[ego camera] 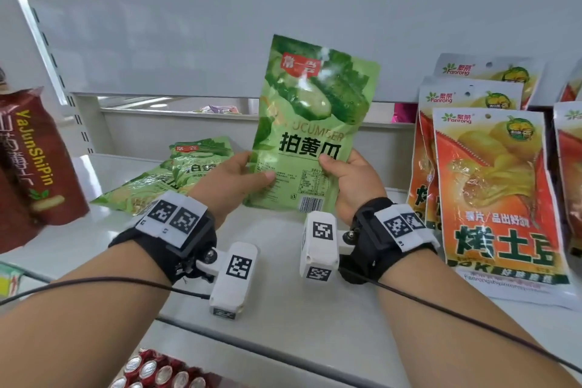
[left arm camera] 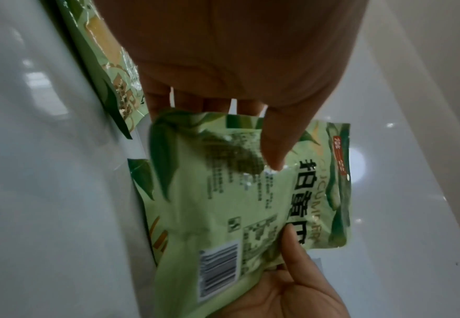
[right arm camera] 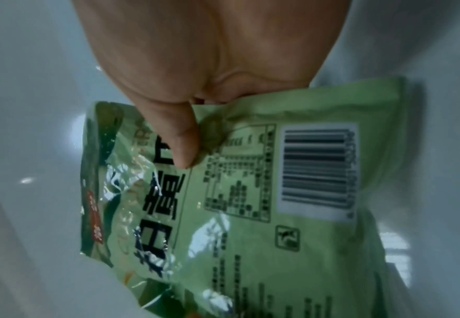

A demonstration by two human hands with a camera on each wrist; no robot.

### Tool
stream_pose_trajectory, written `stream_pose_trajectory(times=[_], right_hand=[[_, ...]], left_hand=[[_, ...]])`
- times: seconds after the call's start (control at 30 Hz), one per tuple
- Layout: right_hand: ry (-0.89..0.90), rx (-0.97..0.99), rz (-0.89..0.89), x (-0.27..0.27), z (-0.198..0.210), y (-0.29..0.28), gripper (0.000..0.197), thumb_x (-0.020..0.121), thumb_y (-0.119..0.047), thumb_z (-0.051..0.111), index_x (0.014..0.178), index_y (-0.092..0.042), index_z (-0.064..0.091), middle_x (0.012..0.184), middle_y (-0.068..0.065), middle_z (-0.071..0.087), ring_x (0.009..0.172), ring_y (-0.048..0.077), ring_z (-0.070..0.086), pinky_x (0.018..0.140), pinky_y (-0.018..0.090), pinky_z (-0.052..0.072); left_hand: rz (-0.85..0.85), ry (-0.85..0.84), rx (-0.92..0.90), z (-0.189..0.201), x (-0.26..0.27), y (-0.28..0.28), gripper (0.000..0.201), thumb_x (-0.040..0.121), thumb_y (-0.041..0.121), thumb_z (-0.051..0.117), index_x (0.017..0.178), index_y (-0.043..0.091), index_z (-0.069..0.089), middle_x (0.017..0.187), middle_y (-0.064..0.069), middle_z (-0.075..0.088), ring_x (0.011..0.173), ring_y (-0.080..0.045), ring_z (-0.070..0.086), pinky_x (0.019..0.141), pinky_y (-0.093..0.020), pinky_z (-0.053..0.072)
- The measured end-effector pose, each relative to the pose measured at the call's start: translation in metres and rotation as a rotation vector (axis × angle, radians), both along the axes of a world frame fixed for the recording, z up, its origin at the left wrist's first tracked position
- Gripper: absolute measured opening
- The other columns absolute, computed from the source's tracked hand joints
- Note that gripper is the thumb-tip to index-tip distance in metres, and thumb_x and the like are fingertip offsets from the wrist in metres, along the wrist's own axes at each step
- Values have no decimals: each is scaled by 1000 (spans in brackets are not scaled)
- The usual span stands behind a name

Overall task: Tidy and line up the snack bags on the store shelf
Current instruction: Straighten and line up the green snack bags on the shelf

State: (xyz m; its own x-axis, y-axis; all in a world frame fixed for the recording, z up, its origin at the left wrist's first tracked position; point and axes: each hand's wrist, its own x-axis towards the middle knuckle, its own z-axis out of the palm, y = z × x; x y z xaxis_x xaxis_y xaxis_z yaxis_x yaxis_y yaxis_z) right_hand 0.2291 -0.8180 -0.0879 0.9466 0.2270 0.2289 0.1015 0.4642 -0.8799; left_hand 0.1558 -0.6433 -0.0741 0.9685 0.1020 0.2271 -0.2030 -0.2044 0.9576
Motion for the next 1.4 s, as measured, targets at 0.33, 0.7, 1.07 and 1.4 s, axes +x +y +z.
stream_pose_trajectory(times=[0.33, 0.7, 1.07, 1.4], right_hand=[[-42, 150, 46, -6, 10, 0, 9, 84, -17, 64, 92, -14, 69, 95, 8, 73, 89, 23, 68, 88, 46, 53], [-8, 237, 47, -10, 21, 2, 50, 72, -47, 64, 107, -11, 64, 107, 14, 70, 103, 29, 66, 95, 50, 48], [-37, 119, -124, -7, 15, -4, 9, 83, -23, 68, 86, -18, 61, 76, -2, 68, 64, 11, 64, 55, 24, 50], [-258, -228, -27, -27, 14, 4, 7, 78, -28, 73, 81, -28, 66, 79, -11, 68, 71, 7, 61, 61, 21, 49]], left_hand=[[122, -112, -166, 15, 12, -1, 17, 90, 13, 58, 93, 23, 72, 91, -3, 76, 75, -18, 71, 62, -30, 56], [98, -228, -271, 48, 6, -20, 12, 90, 25, 59, 85, 17, 66, 84, -6, 74, 77, -24, 70, 73, -39, 59], [170, -233, -301, 49, -5, -25, 14, 95, 19, 54, 84, 11, 56, 66, -2, 65, 65, -22, 60, 75, -41, 51], [393, -283, -229, 58, -15, -23, 30, 98, 33, 50, 72, 22, 62, 72, 3, 67, 63, -12, 63, 49, -18, 49]])
